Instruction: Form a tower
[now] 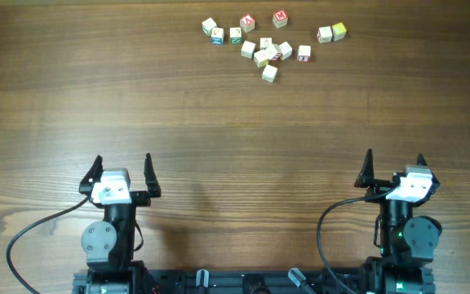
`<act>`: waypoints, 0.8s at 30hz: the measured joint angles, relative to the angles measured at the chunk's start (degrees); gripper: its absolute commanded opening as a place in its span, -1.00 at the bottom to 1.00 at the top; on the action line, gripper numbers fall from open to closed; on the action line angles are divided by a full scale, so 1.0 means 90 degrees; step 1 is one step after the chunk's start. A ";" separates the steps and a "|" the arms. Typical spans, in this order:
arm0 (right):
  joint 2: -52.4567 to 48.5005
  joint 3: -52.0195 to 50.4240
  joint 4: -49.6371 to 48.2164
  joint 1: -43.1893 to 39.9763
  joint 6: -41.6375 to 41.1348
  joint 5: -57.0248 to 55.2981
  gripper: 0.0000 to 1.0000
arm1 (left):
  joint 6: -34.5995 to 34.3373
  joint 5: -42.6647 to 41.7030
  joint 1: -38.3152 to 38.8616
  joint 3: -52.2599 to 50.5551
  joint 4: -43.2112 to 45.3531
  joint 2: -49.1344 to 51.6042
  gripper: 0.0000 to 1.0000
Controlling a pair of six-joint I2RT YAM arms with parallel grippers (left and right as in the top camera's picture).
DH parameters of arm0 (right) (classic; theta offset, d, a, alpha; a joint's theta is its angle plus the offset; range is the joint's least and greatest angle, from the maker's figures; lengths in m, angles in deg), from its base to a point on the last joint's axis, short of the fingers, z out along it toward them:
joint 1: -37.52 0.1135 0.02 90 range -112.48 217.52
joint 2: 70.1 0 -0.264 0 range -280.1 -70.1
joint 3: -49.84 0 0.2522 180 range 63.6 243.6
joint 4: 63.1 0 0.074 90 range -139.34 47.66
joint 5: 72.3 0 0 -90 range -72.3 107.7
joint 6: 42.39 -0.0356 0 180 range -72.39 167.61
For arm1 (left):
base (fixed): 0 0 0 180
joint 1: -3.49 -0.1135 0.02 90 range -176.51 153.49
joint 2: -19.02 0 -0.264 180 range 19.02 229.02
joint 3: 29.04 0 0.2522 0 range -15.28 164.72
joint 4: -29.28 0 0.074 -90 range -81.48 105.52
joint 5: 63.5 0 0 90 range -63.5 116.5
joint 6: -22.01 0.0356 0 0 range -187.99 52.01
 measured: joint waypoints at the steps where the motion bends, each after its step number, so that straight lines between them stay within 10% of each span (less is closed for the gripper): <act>1: 0.0000 0.0000 0.0000 0.0000 0.0000 0.0000 0.99 | 0.0000 0.0000 0.0000 0.0000 0.0000 0.0000 1.00; 24: -0.0044 -0.0005 -0.0398 0.0418 -0.0243 0.0457 0.99 | -0.0600 -0.0143 0.0699 0.0000 -0.0034 0.0053 1.00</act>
